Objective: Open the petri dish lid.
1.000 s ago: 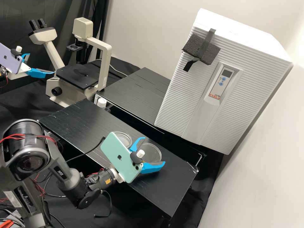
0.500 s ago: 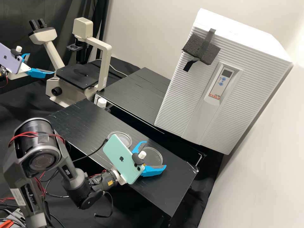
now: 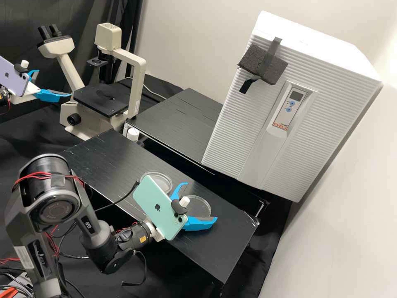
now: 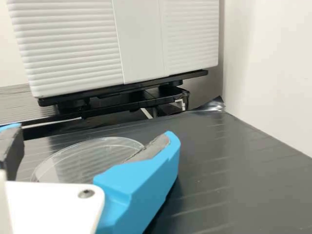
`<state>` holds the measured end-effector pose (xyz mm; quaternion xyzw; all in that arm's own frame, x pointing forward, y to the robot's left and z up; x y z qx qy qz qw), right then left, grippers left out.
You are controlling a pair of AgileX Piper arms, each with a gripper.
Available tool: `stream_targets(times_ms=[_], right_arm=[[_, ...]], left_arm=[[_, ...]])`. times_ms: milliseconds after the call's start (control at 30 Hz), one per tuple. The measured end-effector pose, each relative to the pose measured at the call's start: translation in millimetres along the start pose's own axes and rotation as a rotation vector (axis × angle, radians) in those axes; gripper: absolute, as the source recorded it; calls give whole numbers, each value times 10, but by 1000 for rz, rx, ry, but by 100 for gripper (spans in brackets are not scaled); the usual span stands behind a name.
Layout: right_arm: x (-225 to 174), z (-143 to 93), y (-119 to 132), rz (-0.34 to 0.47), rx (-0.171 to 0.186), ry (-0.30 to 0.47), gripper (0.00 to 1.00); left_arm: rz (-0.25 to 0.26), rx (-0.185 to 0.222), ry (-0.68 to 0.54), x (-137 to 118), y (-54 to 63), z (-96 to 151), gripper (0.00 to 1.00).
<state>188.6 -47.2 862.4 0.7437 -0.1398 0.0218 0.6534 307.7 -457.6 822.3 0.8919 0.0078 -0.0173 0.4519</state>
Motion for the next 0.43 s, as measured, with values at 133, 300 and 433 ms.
stream_targets(times_ms=[133,300,433], right_arm=[[-38,-24,-25,-6,1,7,100],[-102,-76,-36,6,13,21,100],[-127,-99,-36,-1,80,34,100]], left_arm=[[0,0,0,0,0,0,100],[0,0,0,0,0,0,100],[0,0,0,0,0,0,100]])
